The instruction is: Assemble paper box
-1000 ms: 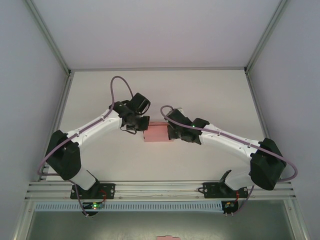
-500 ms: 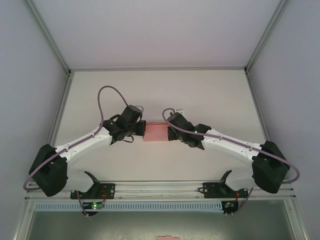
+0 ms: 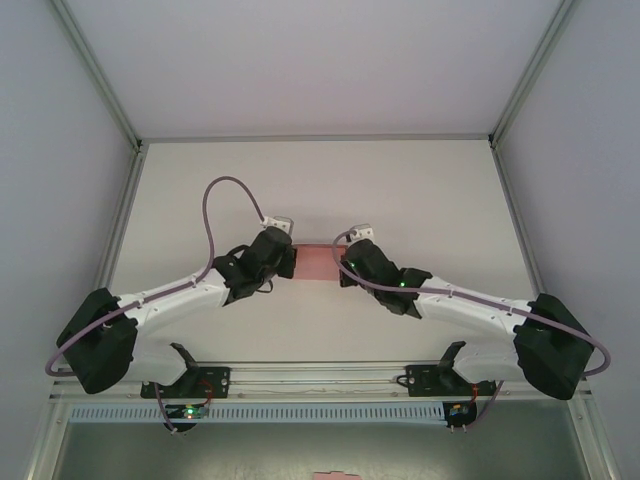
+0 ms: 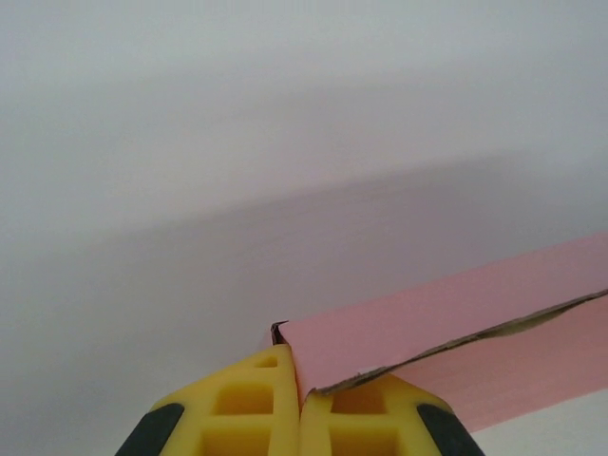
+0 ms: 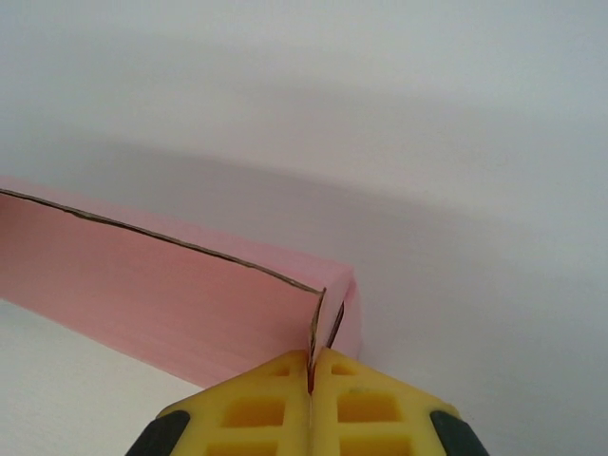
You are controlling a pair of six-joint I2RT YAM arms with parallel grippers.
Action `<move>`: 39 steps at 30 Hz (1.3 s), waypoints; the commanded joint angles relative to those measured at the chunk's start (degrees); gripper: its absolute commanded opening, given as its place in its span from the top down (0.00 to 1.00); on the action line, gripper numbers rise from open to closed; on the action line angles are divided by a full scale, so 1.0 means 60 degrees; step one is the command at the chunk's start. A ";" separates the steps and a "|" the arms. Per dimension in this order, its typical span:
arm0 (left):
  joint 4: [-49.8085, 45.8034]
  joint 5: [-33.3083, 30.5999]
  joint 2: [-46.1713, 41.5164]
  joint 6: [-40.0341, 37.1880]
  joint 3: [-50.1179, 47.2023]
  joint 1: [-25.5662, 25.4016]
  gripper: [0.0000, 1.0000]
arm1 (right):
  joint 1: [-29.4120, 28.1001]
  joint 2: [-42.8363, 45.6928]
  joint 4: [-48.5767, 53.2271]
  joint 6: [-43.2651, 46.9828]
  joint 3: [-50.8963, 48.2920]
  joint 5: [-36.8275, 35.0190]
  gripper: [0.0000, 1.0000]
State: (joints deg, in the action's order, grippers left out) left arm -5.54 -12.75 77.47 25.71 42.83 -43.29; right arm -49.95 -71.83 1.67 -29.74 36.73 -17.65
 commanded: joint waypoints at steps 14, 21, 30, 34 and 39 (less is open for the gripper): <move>-0.1271 0.0359 0.0376 -0.0301 -0.0670 -0.0605 1.00 | 0.0445 0.1554 0.0017 -0.1064 0.0446 -0.0353 0.23; -0.1375 0.0086 0.0466 -0.0331 -0.0619 -0.0790 1.00 | 0.0462 0.0083 0.0527 -0.2303 0.0417 -0.0237 0.24; -0.1315 0.0072 0.0121 -0.0265 -0.0563 -0.0885 0.97 | 0.0134 -0.0220 0.0349 -0.3650 -0.0955 0.0502 0.37; -0.1421 0.0251 -0.0185 -0.0232 -0.0448 -0.0880 0.82 | 0.0121 0.0224 0.0280 -0.4088 -0.1592 0.0382 0.42; -0.1794 0.0674 -0.0741 -0.0260 -0.0076 -0.0882 0.62 | 0.0121 0.0562 0.0275 -0.4417 -0.1993 0.0134 0.46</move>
State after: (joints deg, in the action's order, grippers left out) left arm -7.62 -10.66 74.24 24.27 42.24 -48.03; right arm -48.64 -66.54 -9.04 -54.50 29.26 -16.93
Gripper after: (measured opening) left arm 0.340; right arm 0.549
